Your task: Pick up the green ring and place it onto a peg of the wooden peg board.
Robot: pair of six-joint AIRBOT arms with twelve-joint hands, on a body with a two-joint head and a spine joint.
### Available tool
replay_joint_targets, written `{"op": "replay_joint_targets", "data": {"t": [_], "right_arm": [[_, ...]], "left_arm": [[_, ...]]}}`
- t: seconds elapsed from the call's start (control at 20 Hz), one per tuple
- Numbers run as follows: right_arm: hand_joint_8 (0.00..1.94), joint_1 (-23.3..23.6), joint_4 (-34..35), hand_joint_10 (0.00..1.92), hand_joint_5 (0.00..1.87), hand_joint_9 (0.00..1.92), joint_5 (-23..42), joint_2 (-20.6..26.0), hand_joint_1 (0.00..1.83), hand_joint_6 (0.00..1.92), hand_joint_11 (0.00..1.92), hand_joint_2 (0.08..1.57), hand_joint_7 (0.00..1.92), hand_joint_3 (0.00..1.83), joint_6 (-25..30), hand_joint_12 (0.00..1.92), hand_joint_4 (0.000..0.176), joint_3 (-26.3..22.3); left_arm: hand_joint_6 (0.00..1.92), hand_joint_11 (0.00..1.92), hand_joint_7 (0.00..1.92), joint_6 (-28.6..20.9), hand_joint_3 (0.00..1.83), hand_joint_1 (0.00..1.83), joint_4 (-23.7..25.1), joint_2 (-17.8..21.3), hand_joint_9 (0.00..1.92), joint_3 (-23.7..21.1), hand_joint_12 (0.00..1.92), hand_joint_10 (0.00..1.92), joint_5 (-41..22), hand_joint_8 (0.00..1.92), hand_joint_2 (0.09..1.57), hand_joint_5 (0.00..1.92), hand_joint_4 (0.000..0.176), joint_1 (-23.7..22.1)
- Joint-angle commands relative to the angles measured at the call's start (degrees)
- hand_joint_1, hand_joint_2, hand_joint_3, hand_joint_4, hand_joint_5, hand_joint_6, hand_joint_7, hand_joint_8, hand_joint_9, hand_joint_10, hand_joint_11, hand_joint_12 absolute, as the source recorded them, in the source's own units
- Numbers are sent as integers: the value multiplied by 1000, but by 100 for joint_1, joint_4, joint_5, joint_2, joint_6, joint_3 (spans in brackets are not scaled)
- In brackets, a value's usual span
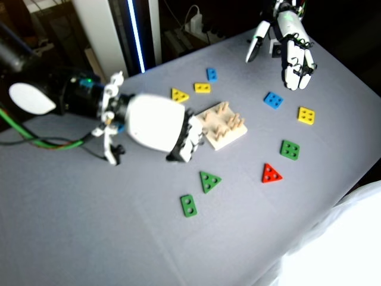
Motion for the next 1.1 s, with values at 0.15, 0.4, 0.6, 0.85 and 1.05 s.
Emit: {"op": "replay_joint_targets", "data": {"t": [0.15, 0.4, 0.6, 0.85, 1.05], "right_arm": [[1134, 261, -71, 1195, 1149, 1145, 992, -131, 1281, 467, 1085, 1075, 1051, 0, 194, 1437, 0, -10], [1043, 429, -429, 878, 954, 1199, 994, -337, 1255, 880, 1122, 1106, 1057, 1, 283, 1184, 0, 22], [1264, 511, -633, 1393, 1039, 1121, 846, -433, 1260, 706, 1166, 1119, 951, 0, 345, 1593, 0, 37], [1385, 594, -922, 1521, 1015, 1065, 499, -549, 1258, 723, 1154, 1144, 886, 0, 345, 1692, 0, 65], [1149, 637, -1109, 1158, 1001, 1080, 299, -582, 1235, 877, 1073, 1120, 956, 1, 409, 1449, 0, 89]], "left_arm": [[1, 0, 383, -39, 0, 510, 74, -10, 353, 2, 664, 3, -761, 2, 1101, 236, 0, -53], [2, 0, 351, -44, 0, 545, 79, -12, 345, 4, 750, 2, -778, 1, 1101, 242, 0, -53], [2, 0, 318, -85, 1, 511, 77, -10, 362, -3, 963, 3, -813, 2, 1107, 257, 0, -55], [1, 0, 297, -84, 0, 563, 76, -9, 349, -26, 963, 2, -880, 0, 1099, 260, 0, -60], [2, 0, 296, -85, 0, 584, 76, 6, 351, -37, 927, 1, -911, 0, 1095, 252, 0, -60]]}}
